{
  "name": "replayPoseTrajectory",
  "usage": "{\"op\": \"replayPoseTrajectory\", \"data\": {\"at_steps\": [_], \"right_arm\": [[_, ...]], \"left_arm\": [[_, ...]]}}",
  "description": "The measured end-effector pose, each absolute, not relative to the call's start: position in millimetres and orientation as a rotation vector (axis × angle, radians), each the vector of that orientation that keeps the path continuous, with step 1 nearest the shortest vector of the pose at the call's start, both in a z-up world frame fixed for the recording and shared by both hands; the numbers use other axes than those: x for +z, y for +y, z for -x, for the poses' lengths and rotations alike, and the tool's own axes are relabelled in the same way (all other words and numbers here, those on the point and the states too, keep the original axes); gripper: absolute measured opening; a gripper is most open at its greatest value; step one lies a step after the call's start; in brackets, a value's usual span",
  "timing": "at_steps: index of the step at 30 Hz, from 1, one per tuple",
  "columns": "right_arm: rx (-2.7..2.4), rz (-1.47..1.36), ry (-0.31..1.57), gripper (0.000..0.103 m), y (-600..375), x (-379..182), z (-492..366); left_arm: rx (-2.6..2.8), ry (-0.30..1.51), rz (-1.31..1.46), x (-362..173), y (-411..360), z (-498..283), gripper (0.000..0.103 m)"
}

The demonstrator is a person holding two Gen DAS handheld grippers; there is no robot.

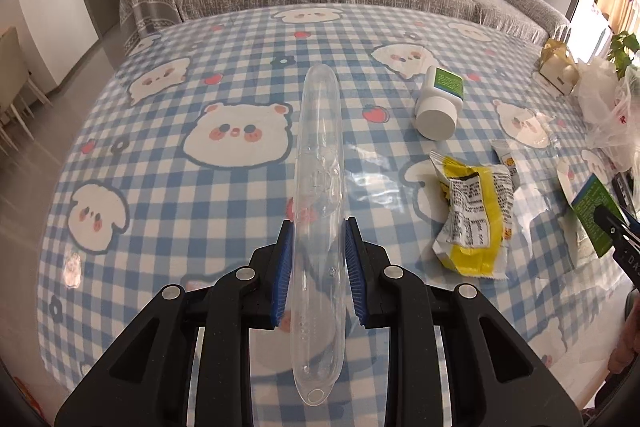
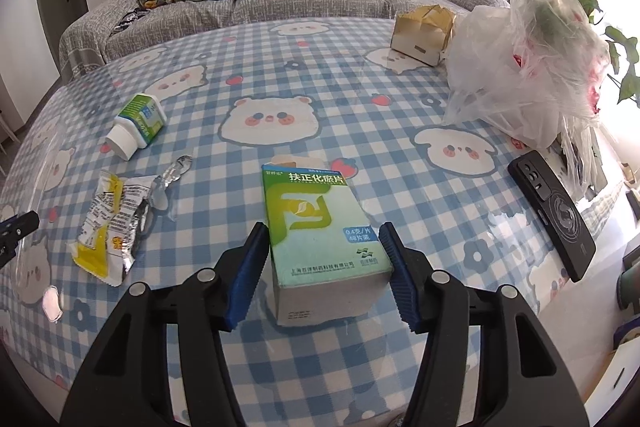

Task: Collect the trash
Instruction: 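Grasp the clear plastic tube with left tool while right tool grasps the green medicine box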

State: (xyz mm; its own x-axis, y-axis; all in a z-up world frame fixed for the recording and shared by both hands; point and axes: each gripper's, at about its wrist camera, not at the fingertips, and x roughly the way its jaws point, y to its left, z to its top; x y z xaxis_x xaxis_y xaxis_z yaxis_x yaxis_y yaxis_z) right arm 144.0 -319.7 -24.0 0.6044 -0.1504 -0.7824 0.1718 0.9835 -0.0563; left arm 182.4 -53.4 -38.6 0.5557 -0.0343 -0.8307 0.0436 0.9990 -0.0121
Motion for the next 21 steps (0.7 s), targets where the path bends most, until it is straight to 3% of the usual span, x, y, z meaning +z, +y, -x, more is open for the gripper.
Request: {"op": "replayPoseTrajectory", "data": {"at_steps": [21], "right_arm": [[-0.144,-0.039,0.871,0.049,-302.6,-9.0,-82.6]], "left_arm": [[-0.053,0.945,0.051,-24.2,-19.0,-93.0,0.025]]}}
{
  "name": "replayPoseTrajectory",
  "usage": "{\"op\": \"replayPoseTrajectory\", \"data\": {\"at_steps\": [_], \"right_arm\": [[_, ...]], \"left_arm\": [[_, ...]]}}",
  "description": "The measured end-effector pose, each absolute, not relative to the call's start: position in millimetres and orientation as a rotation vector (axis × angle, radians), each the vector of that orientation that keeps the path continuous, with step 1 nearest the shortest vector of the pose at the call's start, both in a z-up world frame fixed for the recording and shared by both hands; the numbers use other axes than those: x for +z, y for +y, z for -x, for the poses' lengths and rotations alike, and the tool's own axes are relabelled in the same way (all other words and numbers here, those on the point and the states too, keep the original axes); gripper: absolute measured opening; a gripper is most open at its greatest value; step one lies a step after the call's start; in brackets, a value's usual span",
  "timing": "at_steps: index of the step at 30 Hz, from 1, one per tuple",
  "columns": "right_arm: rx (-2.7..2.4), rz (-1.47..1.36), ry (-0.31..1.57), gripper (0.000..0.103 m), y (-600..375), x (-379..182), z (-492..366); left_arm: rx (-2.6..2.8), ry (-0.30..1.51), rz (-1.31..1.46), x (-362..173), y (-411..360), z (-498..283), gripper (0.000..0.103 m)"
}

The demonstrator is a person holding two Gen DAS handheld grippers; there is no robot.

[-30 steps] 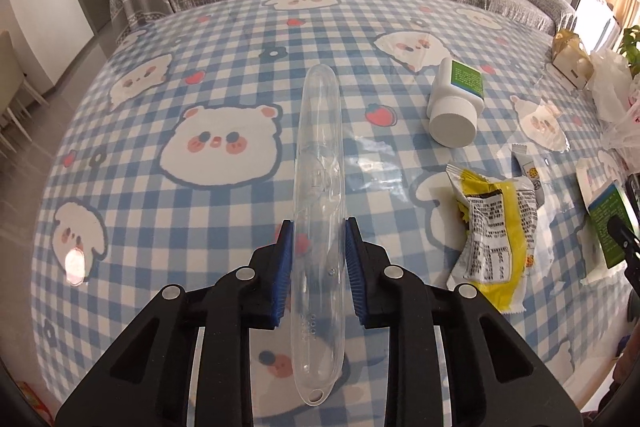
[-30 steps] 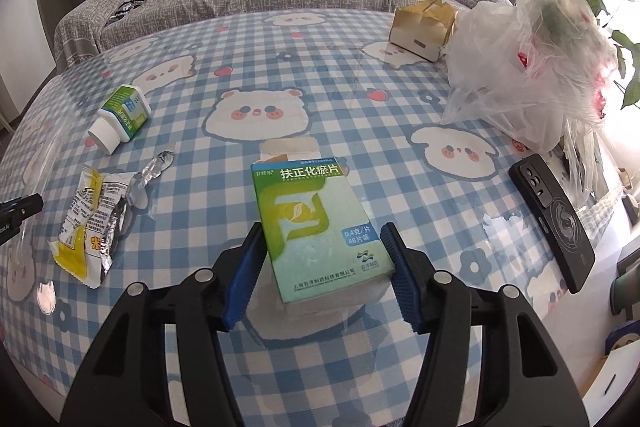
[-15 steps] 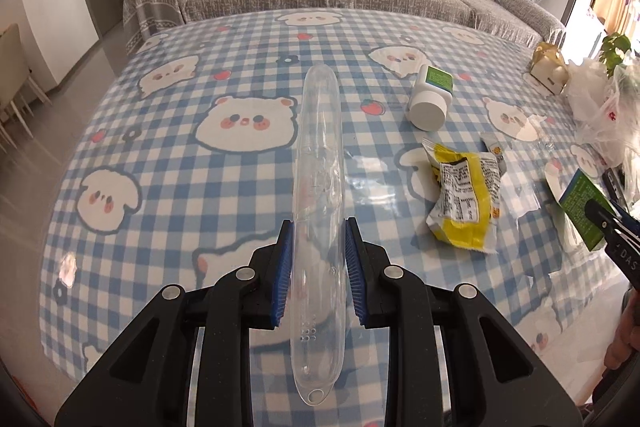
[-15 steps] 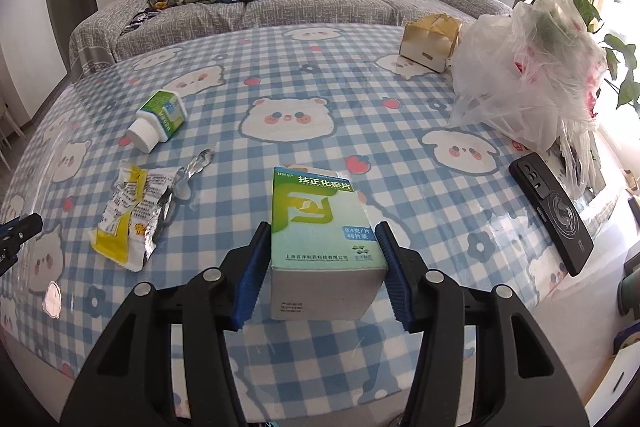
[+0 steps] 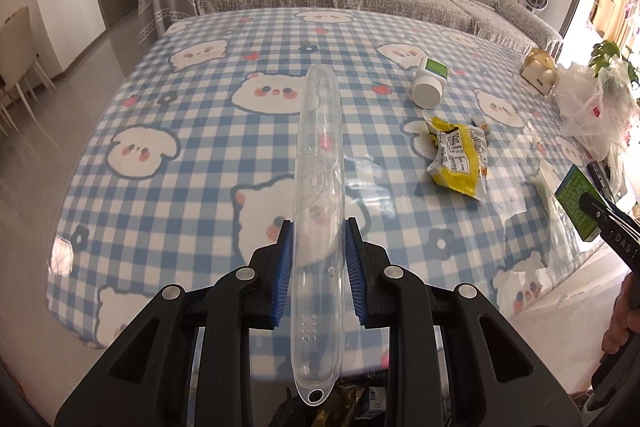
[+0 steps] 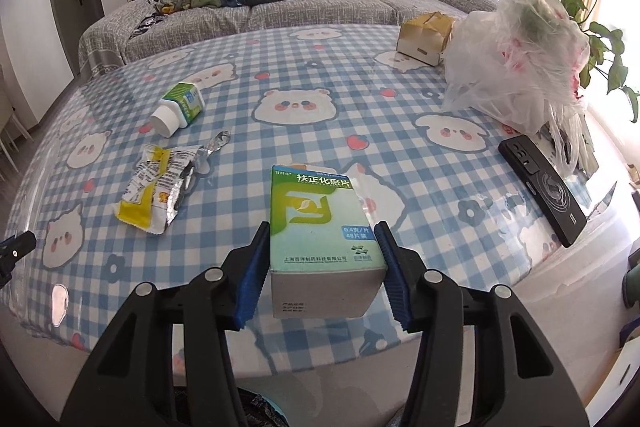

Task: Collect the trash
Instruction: 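Grasp the clear plastic tube with left tool while right tool grasps the green medicine box, then carry the clear tube and green medicine box down over the black trash bin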

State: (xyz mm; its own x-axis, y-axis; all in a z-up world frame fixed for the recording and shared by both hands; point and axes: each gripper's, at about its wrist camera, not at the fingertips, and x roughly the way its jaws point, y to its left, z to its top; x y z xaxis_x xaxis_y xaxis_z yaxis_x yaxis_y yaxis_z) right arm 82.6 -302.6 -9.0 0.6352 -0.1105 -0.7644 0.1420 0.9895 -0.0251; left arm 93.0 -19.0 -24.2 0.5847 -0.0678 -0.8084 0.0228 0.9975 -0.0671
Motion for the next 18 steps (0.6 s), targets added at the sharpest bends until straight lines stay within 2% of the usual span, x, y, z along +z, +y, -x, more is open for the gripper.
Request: {"op": "replayPoseTrajectory", "data": {"at_steps": [18], "right_arm": [[-0.033,0.010,0.797,0.049,-247.6,11.8,-8.0]], "left_arm": [[-0.048,0.959,0.074,-24.9,-7.9,-11.1,0.025]]}}
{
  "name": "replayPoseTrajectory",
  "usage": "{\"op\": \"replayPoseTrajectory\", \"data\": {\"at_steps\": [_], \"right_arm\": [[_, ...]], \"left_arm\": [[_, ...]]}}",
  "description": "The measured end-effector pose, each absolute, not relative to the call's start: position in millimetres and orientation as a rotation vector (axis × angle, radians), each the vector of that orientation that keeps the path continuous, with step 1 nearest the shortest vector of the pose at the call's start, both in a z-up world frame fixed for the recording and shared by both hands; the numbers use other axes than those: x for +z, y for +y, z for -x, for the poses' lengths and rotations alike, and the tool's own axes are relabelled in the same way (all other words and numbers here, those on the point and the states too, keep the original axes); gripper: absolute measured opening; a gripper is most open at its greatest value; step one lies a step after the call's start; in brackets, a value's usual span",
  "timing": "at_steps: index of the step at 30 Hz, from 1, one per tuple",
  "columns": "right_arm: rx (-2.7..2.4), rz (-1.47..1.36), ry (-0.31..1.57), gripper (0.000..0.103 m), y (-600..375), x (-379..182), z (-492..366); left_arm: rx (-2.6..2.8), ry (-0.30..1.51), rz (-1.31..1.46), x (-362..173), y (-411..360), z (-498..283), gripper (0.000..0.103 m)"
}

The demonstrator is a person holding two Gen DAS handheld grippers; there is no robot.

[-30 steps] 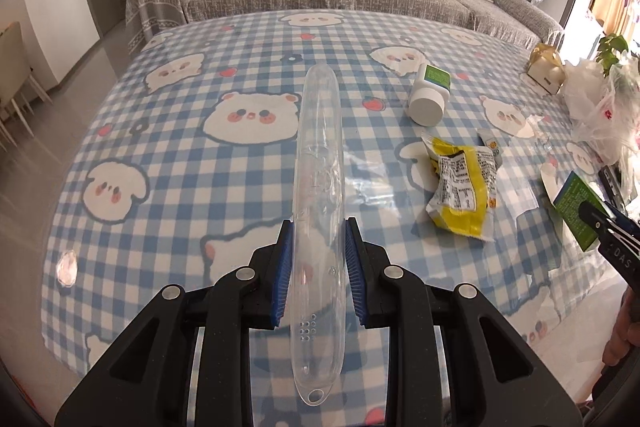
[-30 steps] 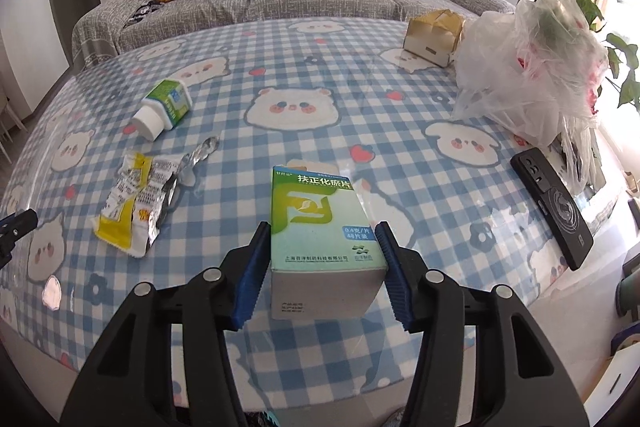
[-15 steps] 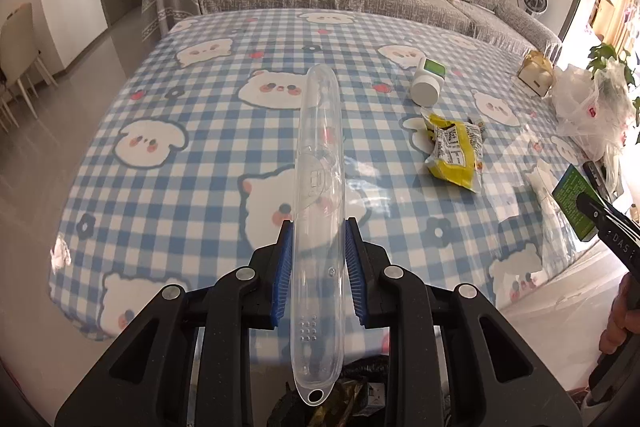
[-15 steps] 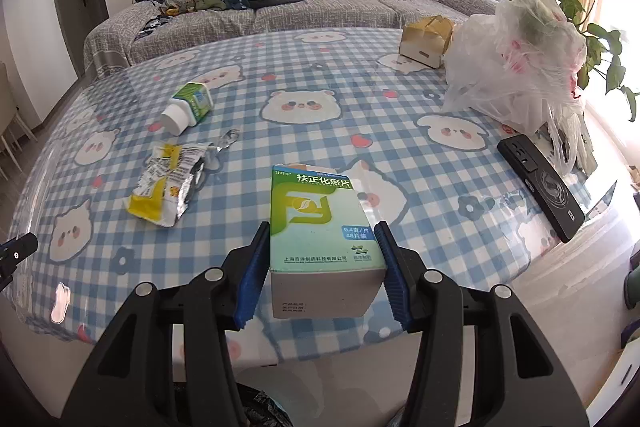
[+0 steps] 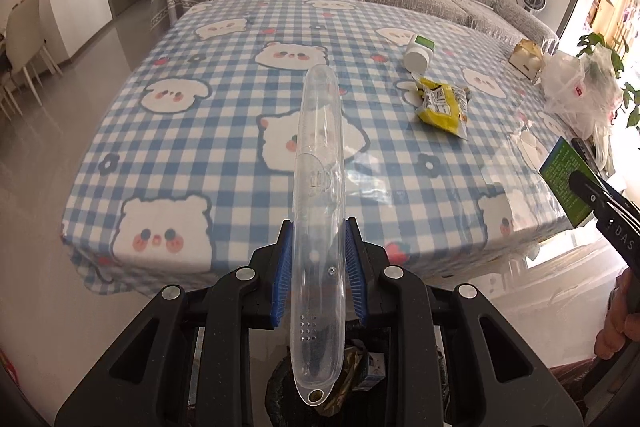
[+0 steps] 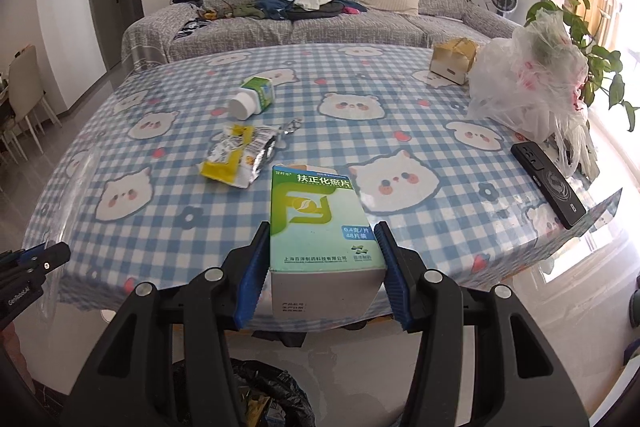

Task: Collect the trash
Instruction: 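Carry the clear tube and green medicine box down over the black trash bin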

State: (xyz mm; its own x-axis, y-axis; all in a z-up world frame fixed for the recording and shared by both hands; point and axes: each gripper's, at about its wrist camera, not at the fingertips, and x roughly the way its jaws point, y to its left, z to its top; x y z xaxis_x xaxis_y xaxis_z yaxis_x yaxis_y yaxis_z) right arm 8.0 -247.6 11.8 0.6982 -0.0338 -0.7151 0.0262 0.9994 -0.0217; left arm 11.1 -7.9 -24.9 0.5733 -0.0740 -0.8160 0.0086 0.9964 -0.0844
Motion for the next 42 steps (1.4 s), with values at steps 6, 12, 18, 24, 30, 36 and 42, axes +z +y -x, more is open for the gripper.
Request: {"op": "replayPoseTrajectory", "data": {"at_steps": [6,12,18,24,30,36,42], "right_arm": [[-0.005,0.008,0.781,0.049,-237.6,17.5,16.6],[0.029,0.020,0.777,0.049,-222.9,16.3,35.1],[0.075,0.039,0.789,0.049,-204.2,9.6,59.6],[0.110,0.059,0.806,0.049,-191.7,1.4,78.0],[0.122,0.074,0.838,0.049,-184.8,-12.5,88.6],[0.133,0.078,0.884,0.049,-178.8,-29.9,102.0],[0.122,0.084,0.944,0.049,-179.6,-52.3,111.4]], "left_arm": [[-0.062,0.962,0.084,-27.0,-7.8,11.6,0.025],[-0.075,0.961,0.087,-29.1,-8.4,35.8,0.025],[-0.088,0.974,0.094,-37.1,-10.7,54.0,0.025],[-0.111,0.990,0.094,-47.1,-14.1,72.9,0.025],[-0.104,1.024,0.099,-62.4,-11.7,88.5,0.025],[-0.084,1.053,0.089,-77.6,-10.8,103.4,0.025],[-0.083,1.095,0.085,-98.8,-13.9,117.6,0.025]]}}
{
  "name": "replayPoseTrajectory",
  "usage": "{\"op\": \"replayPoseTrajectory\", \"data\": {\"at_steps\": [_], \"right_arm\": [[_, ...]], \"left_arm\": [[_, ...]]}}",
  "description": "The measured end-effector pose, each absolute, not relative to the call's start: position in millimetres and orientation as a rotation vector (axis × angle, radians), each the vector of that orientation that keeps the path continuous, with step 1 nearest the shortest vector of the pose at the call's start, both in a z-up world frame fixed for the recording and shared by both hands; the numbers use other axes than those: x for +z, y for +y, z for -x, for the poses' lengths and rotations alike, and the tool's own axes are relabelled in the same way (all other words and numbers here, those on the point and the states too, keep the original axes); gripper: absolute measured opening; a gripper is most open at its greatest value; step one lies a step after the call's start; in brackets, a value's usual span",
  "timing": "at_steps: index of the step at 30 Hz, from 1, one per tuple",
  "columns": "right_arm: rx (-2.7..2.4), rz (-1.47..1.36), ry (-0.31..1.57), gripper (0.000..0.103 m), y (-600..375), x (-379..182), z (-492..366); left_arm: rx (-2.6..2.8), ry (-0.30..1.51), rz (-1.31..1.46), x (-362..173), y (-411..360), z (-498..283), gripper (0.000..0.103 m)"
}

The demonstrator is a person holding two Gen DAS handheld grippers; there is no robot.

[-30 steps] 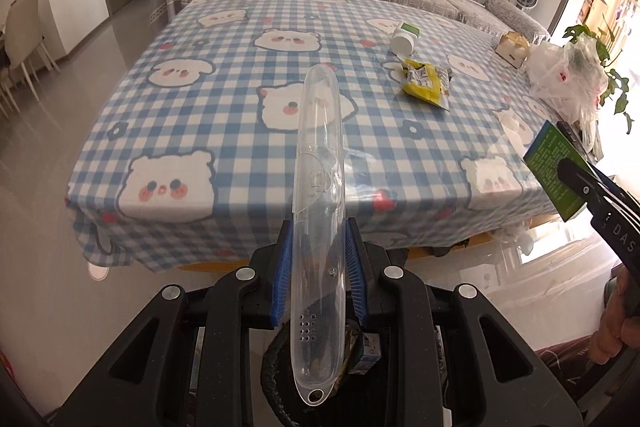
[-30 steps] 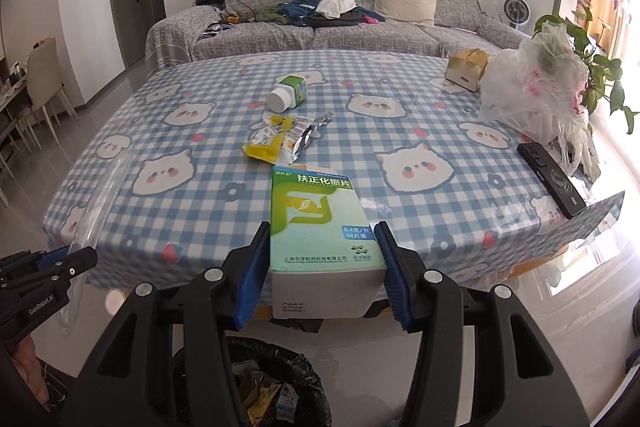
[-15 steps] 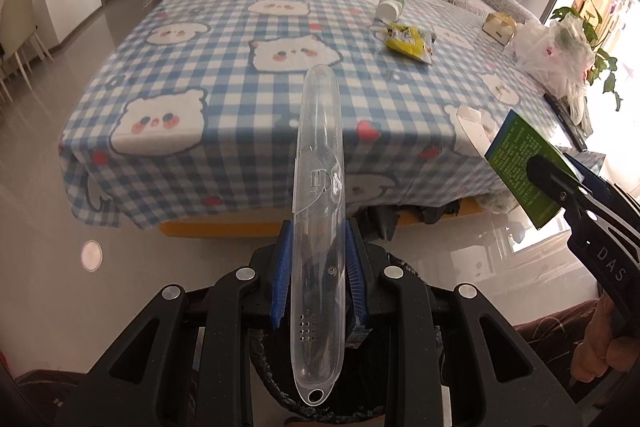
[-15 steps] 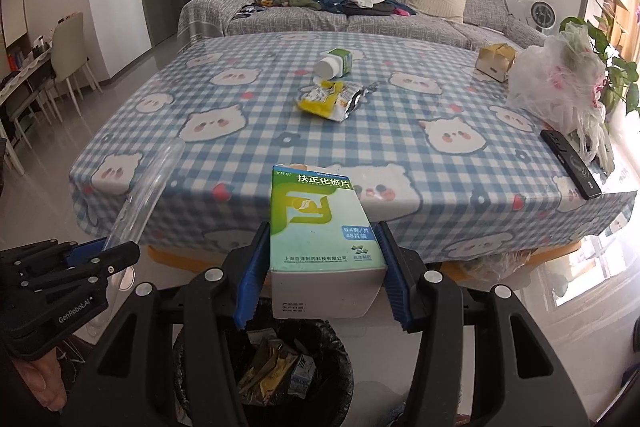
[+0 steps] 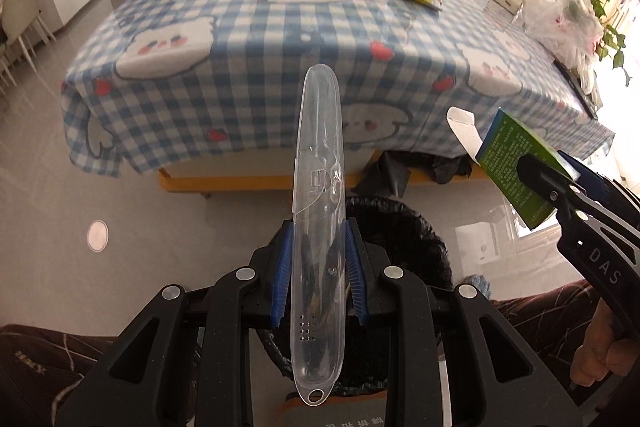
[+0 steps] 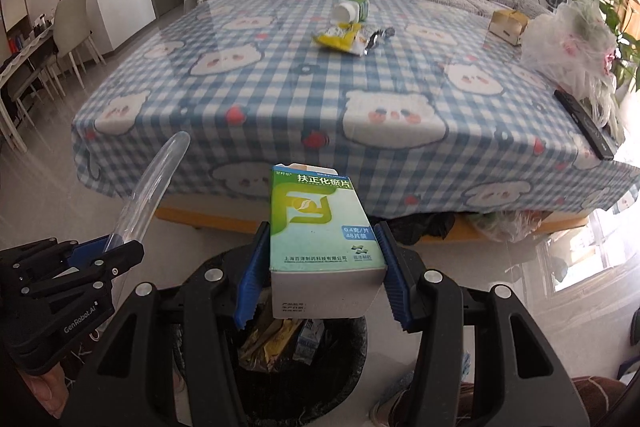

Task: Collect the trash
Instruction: 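Carry the clear tube and green medicine box down over the black trash bin, then open left tool to drop the tube while right tool drops the medicine box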

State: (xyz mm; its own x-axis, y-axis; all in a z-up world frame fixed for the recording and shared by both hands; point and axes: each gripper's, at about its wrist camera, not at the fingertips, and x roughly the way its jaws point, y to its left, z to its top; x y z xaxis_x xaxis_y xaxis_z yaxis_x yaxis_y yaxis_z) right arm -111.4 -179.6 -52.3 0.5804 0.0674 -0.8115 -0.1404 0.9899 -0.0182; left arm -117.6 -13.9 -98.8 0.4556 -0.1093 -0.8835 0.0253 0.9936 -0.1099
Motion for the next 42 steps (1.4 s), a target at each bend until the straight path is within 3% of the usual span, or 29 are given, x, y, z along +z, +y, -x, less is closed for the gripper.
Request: {"op": "replayPoseTrajectory", "data": {"at_steps": [14,34,36,39,42], "right_arm": [[0.036,0.066,1.035,0.049,-201.2,-84.7,112.7],[-0.013,0.013,1.025,0.049,-219.3,-80.1,106.2],[-0.019,0.011,1.026,0.049,-220.2,-80.4,106.1],[-0.027,0.005,1.032,0.049,-222.0,-81.8,105.6],[-0.029,0.002,1.042,0.049,-222.5,-84.3,105.1]], "left_arm": [[-0.109,1.206,0.054,-153.8,-44.2,124.2,0.025],[-0.160,1.222,-0.020,-206.0,-94.1,134.0,0.026],[-0.159,1.207,-0.022,-202.7,-95.7,133.1,0.030],[-0.153,1.182,-0.022,-194.3,-93.0,132.1,0.059],[-0.149,1.178,-0.006,-189.6,-87.3,129.7,0.071]]}}
